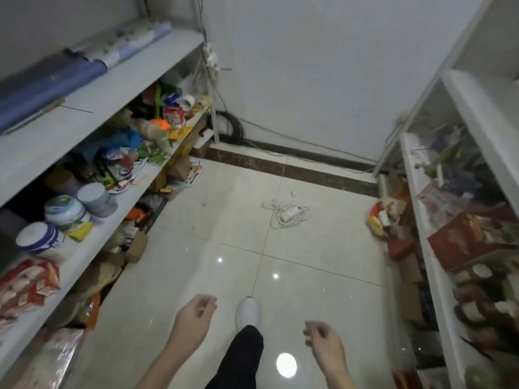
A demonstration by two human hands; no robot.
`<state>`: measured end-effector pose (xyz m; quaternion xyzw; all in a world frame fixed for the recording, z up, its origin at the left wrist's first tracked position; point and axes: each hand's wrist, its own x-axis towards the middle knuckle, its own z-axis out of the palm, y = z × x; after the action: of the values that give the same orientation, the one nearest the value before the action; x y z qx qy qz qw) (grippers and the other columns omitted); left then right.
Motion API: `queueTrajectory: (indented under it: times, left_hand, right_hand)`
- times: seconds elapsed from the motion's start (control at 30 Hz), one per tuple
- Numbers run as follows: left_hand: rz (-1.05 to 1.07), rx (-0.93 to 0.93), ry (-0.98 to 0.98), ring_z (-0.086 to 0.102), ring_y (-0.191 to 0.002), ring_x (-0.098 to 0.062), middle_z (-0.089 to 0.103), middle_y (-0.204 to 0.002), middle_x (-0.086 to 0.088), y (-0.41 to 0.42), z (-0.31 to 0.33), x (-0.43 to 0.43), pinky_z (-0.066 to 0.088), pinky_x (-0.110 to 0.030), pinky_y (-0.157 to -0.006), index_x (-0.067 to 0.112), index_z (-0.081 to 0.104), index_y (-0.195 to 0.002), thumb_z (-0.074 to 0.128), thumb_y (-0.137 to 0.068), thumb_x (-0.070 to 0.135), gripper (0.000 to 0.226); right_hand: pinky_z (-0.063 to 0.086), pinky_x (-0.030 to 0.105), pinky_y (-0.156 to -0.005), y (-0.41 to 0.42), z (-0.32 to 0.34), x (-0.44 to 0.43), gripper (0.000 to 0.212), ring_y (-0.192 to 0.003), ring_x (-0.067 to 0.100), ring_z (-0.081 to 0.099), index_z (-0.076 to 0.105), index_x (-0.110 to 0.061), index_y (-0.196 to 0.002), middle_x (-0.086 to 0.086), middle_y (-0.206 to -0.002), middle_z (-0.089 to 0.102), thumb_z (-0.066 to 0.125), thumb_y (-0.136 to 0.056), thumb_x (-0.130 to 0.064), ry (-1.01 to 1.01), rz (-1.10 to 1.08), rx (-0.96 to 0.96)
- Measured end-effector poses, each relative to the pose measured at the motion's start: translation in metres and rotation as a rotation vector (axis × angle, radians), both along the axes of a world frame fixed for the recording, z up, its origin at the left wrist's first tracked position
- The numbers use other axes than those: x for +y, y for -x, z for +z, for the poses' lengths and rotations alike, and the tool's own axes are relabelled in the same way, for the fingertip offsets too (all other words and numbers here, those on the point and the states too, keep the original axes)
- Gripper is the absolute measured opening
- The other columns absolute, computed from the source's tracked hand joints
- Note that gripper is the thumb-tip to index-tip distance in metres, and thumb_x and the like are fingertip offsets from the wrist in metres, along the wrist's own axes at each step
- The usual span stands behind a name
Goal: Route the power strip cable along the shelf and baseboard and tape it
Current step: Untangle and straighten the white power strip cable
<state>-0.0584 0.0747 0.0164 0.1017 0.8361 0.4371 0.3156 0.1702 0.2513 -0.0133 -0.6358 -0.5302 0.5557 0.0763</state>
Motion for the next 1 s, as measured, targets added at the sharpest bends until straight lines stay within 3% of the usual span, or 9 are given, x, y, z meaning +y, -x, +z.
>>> queueTrajectory:
  times: [0.07,0.17,0.27,0.4,0.53,0.73,0.83,0.93,1.0]
  left_hand:
    - [-0.106,0.082,0.021,0.066,-0.090,-0.010,0.070,-0.093,0.012,0.043,0.007,0.054,0.050,-0.025,-0.077,0.033,0.066,-0.093,0.059,-0.101,0.026,0.013]
    - [-0.227,0.185,0.032,0.059,-0.090,0.005,0.063,-0.098,0.022,0.111,0.018,0.154,0.045,-0.018,-0.075,0.037,0.063,-0.100,0.054,-0.102,0.033,0.010]
    - [-0.271,0.161,0.009,0.059,-0.091,0.006,0.064,-0.099,0.023,0.169,0.003,0.268,0.045,-0.016,-0.075,0.038,0.063,-0.100,0.054,-0.101,0.034,0.010]
    - [-0.357,0.137,0.028,0.062,-0.086,0.002,0.066,-0.102,0.019,0.236,-0.073,0.409,0.050,-0.025,-0.078,0.035,0.065,-0.099,0.055,-0.099,0.033,0.010]
    - [-0.404,0.079,0.107,0.060,-0.080,0.002,0.065,-0.100,0.016,0.283,-0.181,0.523,0.046,-0.023,-0.073,0.028,0.065,-0.104,0.052,-0.101,0.034,0.014]
    - [-0.523,0.024,0.277,0.062,-0.093,-0.015,0.068,-0.110,0.002,0.341,-0.406,0.663,0.051,-0.032,-0.085,0.018,0.064,-0.116,0.051,-0.101,0.033,0.024]
    - [-0.649,-0.052,0.431,0.061,-0.101,-0.020,0.066,-0.115,-0.001,0.361,-0.516,0.711,0.049,-0.032,-0.086,0.015,0.059,-0.124,0.050,-0.101,0.038,0.033]
    - [-0.727,-0.109,0.540,0.060,-0.115,-0.028,0.061,-0.127,-0.007,0.370,-0.616,0.751,0.047,-0.032,-0.089,0.013,0.053,-0.133,0.058,-0.095,0.040,0.046]
    - [-0.737,-0.131,0.520,0.061,-0.115,-0.026,0.061,-0.128,-0.004,0.367,-0.675,0.771,0.050,-0.033,-0.093,0.017,0.054,-0.133,0.069,-0.081,0.045,0.062]
  right_hand:
    - [0.052,0.028,-0.075,0.060,0.012,0.054,0.011,-0.086,0.016,0.068,0.070,-0.018,-0.097,0.001,-0.096,0.074,0.060,-0.098,-0.022,-0.154,0.159,-0.013]
    - [0.043,0.006,-0.065,0.147,0.035,0.139,0.011,-0.087,0.000,0.062,0.068,-0.022,-0.104,-0.008,-0.099,0.069,0.058,-0.100,-0.021,-0.260,0.257,0.024]
    - [0.043,0.003,-0.067,0.217,0.030,0.230,0.011,-0.086,0.000,0.062,0.067,-0.023,-0.105,-0.011,-0.098,0.067,0.059,-0.099,-0.019,-0.333,0.235,0.061]
    - [0.043,0.004,-0.067,0.276,-0.041,0.344,0.013,-0.085,0.000,0.062,0.068,-0.022,-0.106,-0.011,-0.100,0.068,0.059,-0.099,-0.018,-0.326,0.186,0.033]
    - [0.047,0.016,-0.074,0.316,-0.149,0.445,0.014,-0.086,0.006,0.065,0.070,-0.020,-0.105,-0.007,-0.100,0.071,0.059,-0.097,-0.017,-0.250,0.148,-0.024]
    - [0.050,0.026,-0.080,0.382,-0.370,0.581,0.017,-0.084,0.008,0.065,0.068,-0.017,-0.112,0.000,-0.105,0.070,0.061,-0.096,-0.017,-0.158,0.213,-0.109]
    - [0.049,0.032,-0.094,0.414,-0.486,0.629,0.037,-0.105,0.018,0.064,0.060,-0.015,-0.128,0.005,-0.127,0.062,0.065,-0.091,-0.019,-0.142,0.442,-0.206]
    - [0.028,0.036,-0.116,0.449,-0.592,0.677,0.070,-0.144,0.028,0.036,0.039,-0.015,-0.150,0.006,-0.157,0.039,0.066,-0.086,-0.016,-0.383,0.848,-0.422]
    - [0.016,0.039,-0.121,0.467,-0.650,0.705,0.089,-0.154,0.030,0.015,0.023,-0.020,-0.157,0.002,-0.166,0.020,0.072,-0.083,-0.027,-0.485,1.102,-0.526]
